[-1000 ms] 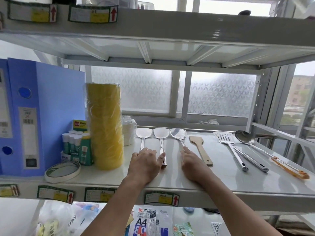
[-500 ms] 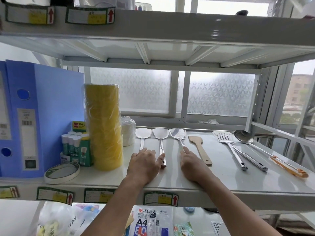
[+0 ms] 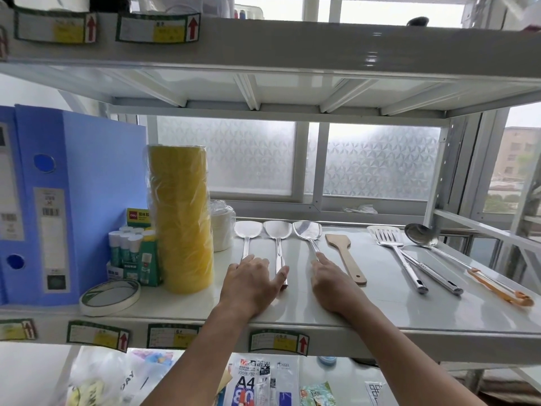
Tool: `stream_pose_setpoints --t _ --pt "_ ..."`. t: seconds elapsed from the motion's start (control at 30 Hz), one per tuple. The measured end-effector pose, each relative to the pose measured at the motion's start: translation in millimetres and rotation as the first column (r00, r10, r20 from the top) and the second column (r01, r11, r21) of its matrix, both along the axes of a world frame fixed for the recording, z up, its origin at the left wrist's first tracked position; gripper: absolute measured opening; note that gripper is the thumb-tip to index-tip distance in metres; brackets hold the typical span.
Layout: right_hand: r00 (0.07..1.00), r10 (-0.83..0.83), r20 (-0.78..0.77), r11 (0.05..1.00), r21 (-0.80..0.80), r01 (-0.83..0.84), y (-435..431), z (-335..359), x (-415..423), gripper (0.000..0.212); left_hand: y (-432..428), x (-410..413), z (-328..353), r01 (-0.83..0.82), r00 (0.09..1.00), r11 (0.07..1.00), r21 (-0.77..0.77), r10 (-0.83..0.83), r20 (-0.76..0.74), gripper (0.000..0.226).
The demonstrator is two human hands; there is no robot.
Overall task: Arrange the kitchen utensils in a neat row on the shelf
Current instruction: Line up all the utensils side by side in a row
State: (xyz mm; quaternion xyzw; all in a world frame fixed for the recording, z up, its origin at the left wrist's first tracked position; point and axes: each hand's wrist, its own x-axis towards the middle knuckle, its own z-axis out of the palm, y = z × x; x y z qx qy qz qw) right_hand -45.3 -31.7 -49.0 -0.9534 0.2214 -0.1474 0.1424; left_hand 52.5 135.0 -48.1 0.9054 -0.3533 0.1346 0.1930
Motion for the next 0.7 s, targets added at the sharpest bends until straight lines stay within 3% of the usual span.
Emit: stream_pose_setpoints --t 0.47,0.7 --pt "1.000 -0.001 0.004 1.000 0.020 0.001 -3.9 -3.9 3.1 0.050 0.6 -1.5 0.7 -0.004 1.000 1.000 0.014 0.004 -0.004 0.066" --pt "1.000 -0.011 -0.027 0.998 0.054 0.012 2.5 2.4 -1.3 0.043 0.2 -1.1 0.7 -0.007 1.000 1.000 -0.002 0.007 -0.007 0.065"
